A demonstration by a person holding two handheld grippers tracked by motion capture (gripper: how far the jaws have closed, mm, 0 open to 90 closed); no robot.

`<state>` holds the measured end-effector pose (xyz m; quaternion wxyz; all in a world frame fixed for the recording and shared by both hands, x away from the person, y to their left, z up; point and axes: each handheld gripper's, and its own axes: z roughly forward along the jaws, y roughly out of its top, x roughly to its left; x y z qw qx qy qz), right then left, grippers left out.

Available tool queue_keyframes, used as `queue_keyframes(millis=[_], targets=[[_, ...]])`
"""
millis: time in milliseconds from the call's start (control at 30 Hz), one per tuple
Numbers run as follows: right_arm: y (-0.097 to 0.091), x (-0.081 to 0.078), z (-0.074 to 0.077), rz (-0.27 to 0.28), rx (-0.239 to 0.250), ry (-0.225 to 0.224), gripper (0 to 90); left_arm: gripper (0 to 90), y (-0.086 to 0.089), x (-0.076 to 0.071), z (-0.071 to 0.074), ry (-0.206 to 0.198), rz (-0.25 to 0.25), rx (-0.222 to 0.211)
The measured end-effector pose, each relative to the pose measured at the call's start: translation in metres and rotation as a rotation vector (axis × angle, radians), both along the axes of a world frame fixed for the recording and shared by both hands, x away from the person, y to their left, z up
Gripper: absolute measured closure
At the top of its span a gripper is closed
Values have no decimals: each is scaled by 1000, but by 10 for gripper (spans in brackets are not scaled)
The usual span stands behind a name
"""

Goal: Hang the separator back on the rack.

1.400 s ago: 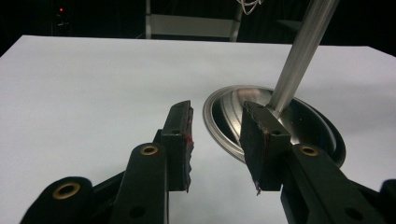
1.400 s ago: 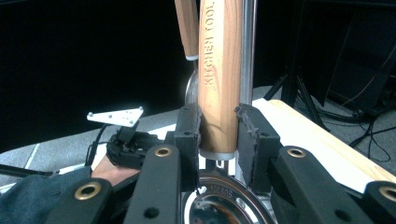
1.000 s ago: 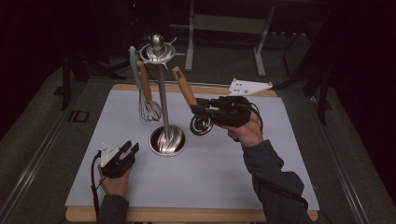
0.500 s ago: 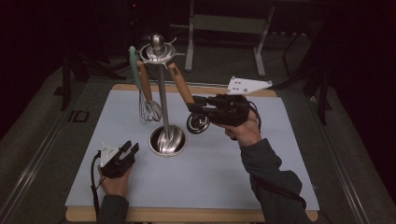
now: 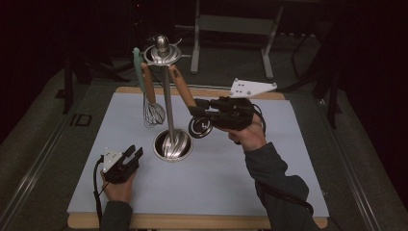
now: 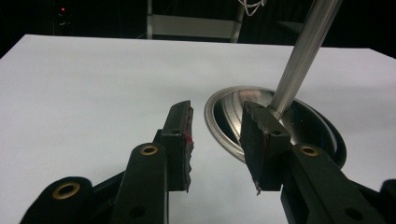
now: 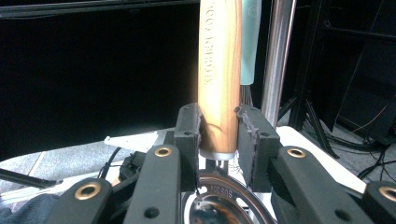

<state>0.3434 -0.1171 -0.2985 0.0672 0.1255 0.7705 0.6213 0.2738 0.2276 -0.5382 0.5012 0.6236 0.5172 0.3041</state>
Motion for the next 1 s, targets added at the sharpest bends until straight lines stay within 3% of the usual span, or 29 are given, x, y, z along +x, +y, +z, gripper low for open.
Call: queue_keyframes(millis=[1000], targets=[[10, 6, -7, -46, -2, 7, 709, 636, 0, 0, 0, -2, 1, -3]])
